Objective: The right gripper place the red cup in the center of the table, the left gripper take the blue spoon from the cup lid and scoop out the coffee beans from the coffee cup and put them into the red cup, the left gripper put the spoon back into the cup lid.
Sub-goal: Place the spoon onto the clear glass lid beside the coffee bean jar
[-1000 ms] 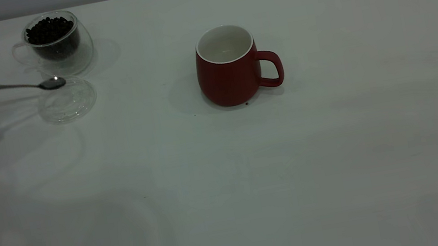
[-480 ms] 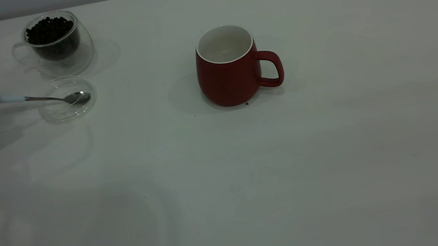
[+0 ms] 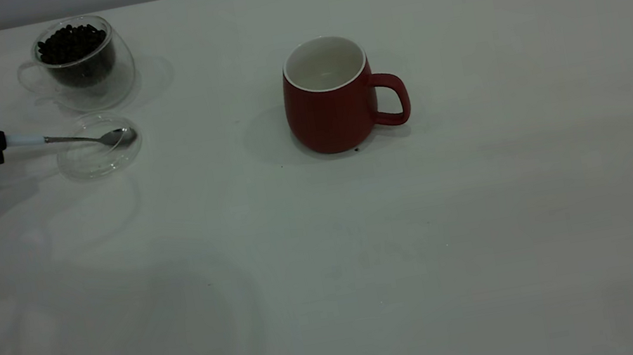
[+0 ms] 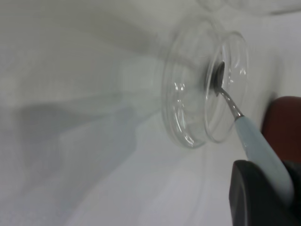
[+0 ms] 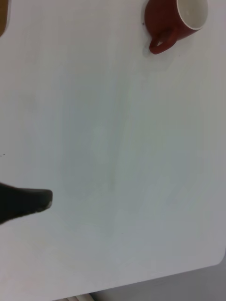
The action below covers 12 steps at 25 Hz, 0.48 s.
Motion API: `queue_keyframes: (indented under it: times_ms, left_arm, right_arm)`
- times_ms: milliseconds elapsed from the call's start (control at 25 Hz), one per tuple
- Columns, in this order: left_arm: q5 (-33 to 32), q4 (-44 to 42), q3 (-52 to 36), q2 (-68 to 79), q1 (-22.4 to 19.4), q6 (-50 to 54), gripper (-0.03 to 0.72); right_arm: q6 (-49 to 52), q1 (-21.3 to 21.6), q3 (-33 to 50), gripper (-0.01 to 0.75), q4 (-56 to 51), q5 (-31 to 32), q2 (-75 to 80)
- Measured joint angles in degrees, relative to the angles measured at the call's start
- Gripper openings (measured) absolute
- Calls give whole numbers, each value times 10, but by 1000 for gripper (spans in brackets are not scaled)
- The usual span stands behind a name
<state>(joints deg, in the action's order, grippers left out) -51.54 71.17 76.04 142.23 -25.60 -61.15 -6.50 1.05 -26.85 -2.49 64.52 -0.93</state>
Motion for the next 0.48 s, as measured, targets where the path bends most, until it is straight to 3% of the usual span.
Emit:
queue_keyframes:
  times_ms: [240, 480]
  left_arm:
    - [24, -2, 0, 0, 0, 0, 204]
    - [23, -3, 0, 0, 0, 0, 408]
  right_arm:
    - [0, 0, 0, 546, 0, 0, 0]
    - [0, 0, 0, 546, 0, 0, 0]
